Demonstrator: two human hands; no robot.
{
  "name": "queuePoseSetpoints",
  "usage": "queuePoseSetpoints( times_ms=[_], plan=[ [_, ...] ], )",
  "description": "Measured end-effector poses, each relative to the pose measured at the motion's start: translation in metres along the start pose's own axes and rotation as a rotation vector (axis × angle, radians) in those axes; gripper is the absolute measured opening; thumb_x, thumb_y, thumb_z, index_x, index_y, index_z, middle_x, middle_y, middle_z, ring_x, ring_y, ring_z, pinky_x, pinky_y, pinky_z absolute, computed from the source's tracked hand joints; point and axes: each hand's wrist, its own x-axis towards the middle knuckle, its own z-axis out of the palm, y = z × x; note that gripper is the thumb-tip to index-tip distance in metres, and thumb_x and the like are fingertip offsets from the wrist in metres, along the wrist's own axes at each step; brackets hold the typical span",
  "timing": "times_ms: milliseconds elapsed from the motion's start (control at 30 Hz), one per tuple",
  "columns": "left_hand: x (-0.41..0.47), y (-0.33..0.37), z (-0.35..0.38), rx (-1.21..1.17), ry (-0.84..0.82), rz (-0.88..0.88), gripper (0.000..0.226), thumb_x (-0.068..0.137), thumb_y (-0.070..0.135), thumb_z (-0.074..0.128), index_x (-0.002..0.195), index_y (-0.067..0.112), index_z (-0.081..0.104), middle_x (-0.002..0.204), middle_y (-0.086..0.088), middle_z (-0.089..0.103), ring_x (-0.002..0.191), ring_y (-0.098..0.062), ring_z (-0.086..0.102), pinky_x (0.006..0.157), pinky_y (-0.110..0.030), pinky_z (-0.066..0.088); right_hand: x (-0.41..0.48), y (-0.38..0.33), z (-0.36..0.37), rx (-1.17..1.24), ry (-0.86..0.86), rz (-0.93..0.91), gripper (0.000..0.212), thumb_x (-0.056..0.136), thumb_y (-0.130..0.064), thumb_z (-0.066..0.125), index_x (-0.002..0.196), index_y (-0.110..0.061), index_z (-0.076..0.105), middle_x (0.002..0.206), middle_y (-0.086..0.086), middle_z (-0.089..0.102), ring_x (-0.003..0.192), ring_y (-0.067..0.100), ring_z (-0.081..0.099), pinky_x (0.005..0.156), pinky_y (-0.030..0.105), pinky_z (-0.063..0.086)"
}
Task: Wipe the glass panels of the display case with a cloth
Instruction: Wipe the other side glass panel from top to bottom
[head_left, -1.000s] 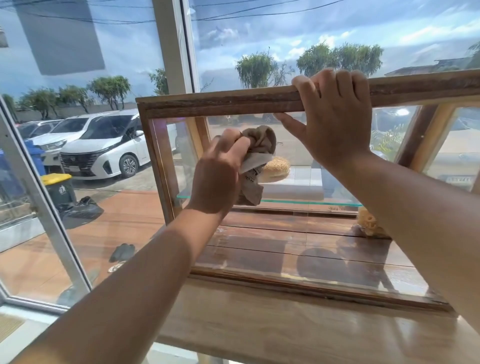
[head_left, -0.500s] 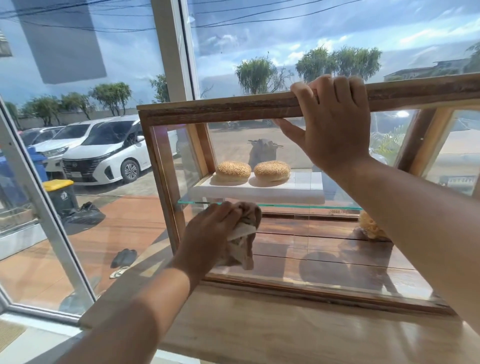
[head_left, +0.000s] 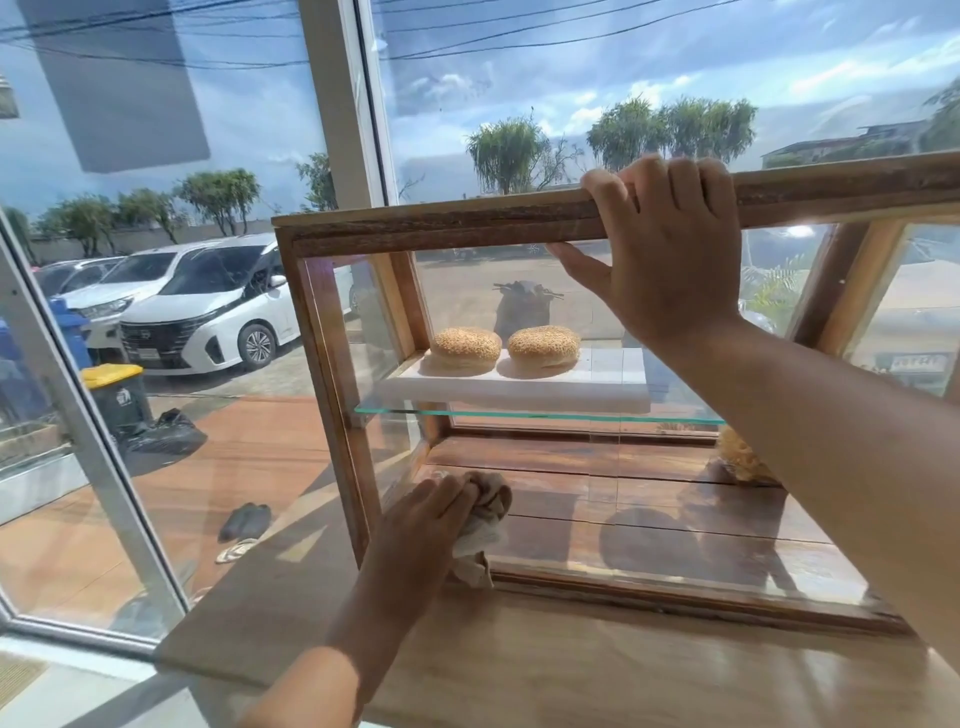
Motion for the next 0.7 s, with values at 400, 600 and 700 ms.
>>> queuePoseSetpoints(
  times_ms=[400, 600, 700],
  plan=[
    [0.1, -0.033, -0.089, 0.019, 0.379, -0.229, 0.029, 0.087, 0.023, 0.068, 0.104, 0.001, 0.059, 0.099, -0.018, 0.054, 0.082, -0.035, 0.058, 0.064, -0.044, 0.053, 0.0, -0.001, -0.004, 0.022, -0.013, 0.008, 0.054, 0.102, -0.061, 0.039, 0.117, -0.012, 0.056, 0.101, 0.015, 0.059, 0.091, 0.034, 0.055, 0.09, 0.045, 0.036],
    [0.102, -0.039, -0.076, 0.055, 0.451, -0.313, 0.039, 0.084, 0.013, 0.07, 0.119, 0.002, 0.056, 0.117, -0.021, 0.047, 0.1, -0.039, 0.051, 0.079, -0.051, 0.05, 0.001, -0.001, -0.004, 0.003, -0.013, 0.012, 0.053, 0.102, -0.06, 0.04, 0.116, -0.011, 0.056, 0.099, 0.015, 0.058, 0.089, 0.034, 0.055, 0.09, 0.045, 0.034],
    [0.035, -0.031, -0.028, 0.044, 0.219, -0.226, 0.075, 0.063, 0.007, 0.086, 0.128, 0.009, 0.048, 0.123, -0.014, 0.043, 0.104, -0.039, 0.054, 0.078, -0.048, 0.055, 0.0, -0.001, -0.002, -0.011, -0.018, 0.011, 0.052, 0.102, -0.059, 0.04, 0.116, -0.011, 0.056, 0.099, 0.015, 0.058, 0.09, 0.033, 0.055, 0.09, 0.045, 0.033]
  ],
)
